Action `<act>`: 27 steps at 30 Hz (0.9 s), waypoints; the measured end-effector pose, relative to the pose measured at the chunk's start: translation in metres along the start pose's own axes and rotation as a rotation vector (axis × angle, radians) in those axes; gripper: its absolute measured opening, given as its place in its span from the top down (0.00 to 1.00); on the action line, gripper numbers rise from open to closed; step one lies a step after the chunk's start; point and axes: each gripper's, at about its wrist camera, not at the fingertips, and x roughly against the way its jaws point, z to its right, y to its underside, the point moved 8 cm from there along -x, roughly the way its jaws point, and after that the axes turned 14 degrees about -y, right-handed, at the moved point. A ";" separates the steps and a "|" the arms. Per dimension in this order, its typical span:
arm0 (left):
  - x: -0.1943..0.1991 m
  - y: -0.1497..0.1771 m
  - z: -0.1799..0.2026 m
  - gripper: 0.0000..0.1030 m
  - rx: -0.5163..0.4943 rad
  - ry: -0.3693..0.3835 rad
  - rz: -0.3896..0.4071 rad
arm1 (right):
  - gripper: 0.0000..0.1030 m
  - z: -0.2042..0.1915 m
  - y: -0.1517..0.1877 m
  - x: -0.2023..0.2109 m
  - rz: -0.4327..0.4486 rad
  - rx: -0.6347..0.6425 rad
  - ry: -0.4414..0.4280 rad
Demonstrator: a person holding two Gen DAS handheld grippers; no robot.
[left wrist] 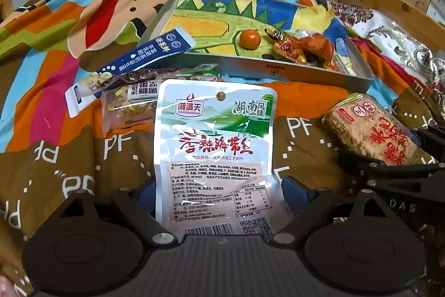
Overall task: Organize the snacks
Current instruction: 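Lift the kelp packet and rice-cake packet up with both tools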
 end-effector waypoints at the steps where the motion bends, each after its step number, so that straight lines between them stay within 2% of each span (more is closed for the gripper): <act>1: 0.003 0.000 0.000 0.11 0.002 0.001 0.006 | 0.29 0.000 0.000 0.002 0.008 -0.003 0.001; 7: 0.024 -0.010 -0.002 0.11 0.035 0.013 0.074 | 0.29 0.001 -0.008 0.016 0.082 -0.007 0.021; 13: 0.050 -0.037 -0.004 0.11 0.058 0.028 0.193 | 0.29 -0.004 -0.027 0.033 0.220 0.044 0.039; 19: 0.062 -0.079 -0.005 0.11 0.089 0.030 0.303 | 0.29 -0.006 -0.058 0.040 0.368 0.125 0.073; 23: 0.056 -0.115 -0.007 0.11 0.118 0.017 0.357 | 0.29 0.006 -0.084 0.030 0.447 0.179 0.110; 27: 0.043 -0.148 -0.004 0.11 0.143 0.005 0.399 | 0.29 0.034 -0.111 0.011 0.489 0.130 0.131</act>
